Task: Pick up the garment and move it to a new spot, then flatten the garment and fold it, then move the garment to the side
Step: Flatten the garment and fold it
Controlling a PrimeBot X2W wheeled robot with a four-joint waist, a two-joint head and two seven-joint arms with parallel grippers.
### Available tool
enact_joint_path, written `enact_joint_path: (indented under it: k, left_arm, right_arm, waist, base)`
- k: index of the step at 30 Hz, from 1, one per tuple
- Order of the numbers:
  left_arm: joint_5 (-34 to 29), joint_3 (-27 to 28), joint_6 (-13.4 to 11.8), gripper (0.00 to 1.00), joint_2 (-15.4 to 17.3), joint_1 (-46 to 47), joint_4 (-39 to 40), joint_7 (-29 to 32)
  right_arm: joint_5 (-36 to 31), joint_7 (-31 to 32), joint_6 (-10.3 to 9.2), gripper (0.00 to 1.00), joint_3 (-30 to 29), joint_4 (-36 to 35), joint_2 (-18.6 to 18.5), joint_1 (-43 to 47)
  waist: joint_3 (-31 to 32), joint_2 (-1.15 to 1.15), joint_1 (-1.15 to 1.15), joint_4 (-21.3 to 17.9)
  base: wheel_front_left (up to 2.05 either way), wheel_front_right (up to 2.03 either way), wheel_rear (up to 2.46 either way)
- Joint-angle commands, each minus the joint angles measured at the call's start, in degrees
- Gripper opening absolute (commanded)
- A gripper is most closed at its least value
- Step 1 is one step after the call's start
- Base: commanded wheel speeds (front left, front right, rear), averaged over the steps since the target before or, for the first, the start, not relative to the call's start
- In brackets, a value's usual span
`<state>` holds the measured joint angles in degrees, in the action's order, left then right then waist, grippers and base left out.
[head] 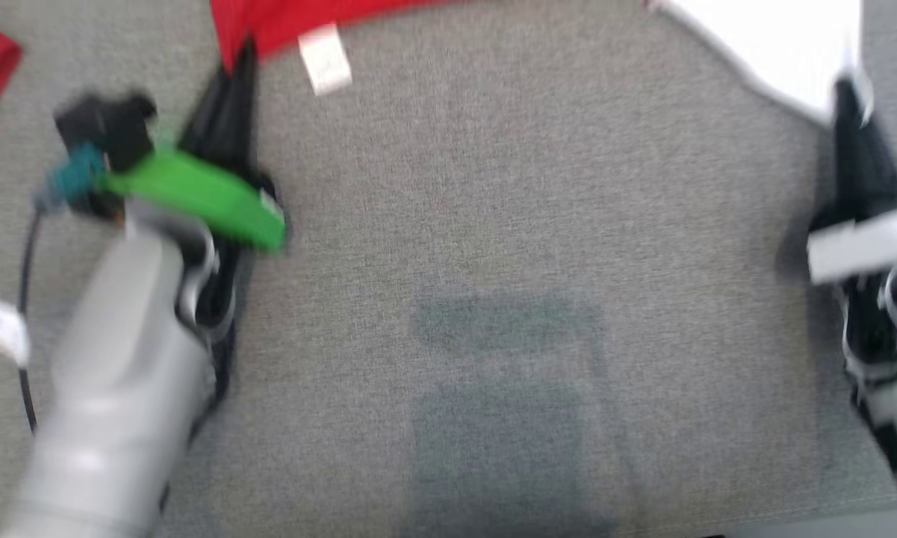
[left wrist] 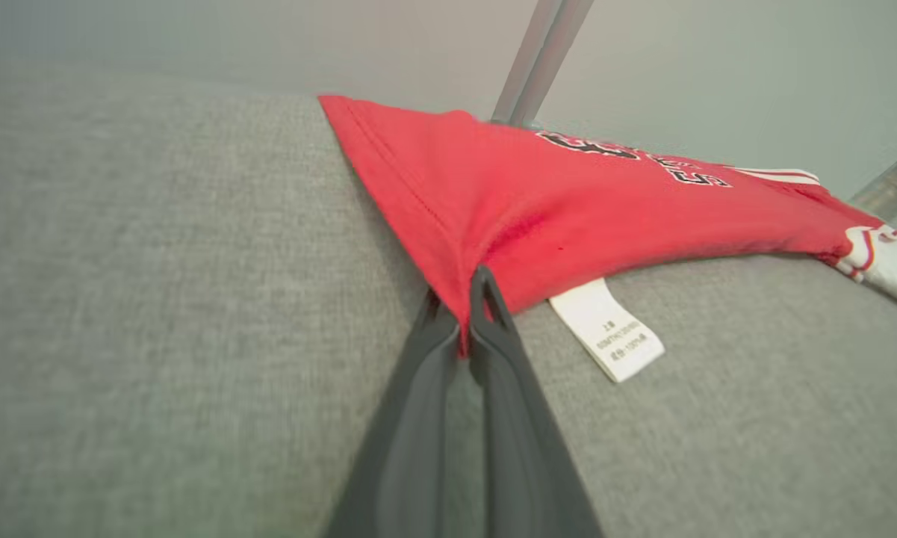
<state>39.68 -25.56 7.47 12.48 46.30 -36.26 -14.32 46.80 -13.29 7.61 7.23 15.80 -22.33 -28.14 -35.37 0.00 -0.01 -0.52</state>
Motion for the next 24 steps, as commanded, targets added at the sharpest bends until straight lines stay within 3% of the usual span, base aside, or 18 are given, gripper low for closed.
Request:
enact_joint_path:
  k: [1,7,12,15,20,24]
  left_arm:
    - [2.5,-0.9,-0.6,0.0,-0.2,-12.8,-1.6,0.9]
    - [7.6,1.1,-5.8,0.0,1.5,-36.2,15.3,1.2]
    - [9.0,0.4,-11.4,0.0,3.1,-50.3,32.0,3.5]
    - [10.6,-0.9,-13.3,0.0,2.6,-55.6,39.3,5.6]
    - [12.9,-1.0,-15.4,0.0,1.8,-54.1,44.1,9.3]
    - [16.3,0.6,-16.5,0.0,0.7,-48.2,45.1,14.0]
  right_arm:
    - [1.5,-0.3,-0.23,0.0,0.2,0.3,0.4,6.8]
    - [3.3,-1.2,-0.22,0.0,-1.6,-6.7,-1.7,25.7]
    - [4.2,-1.6,-0.18,0.0,-5.1,-12.4,0.1,41.1]
    - [4.7,-1.8,-0.17,0.0,-7.4,-15.7,1.8,46.8]
    - [3.7,-1.0,-0.16,0.0,-8.2,-18.6,2.3,44.1]
    - [1.9,2.4,-0.15,0.0,-7.0,-17.7,0.7,34.1]
  waist:
    - [14.3,0.0,0.01,-2.2]
    - [22.4,0.0,0.01,-2.8]
    - [24.1,0.0,0.01,-1.7]
    - [23.6,0.0,0.01,-0.9]
    - [21.1,0.0,0.01,-1.2]
    - [17.9,0.0,0.01,-1.8]
  base:
    - [0.0,0.0,0.0]
    - [0.0,0.0,0.0]
    - [0.0,0.0,0.0]
    - [0.0,0.0,0.0]
    - [0.0,0.0,0.0]
    - [0.0,0.0,0.0]
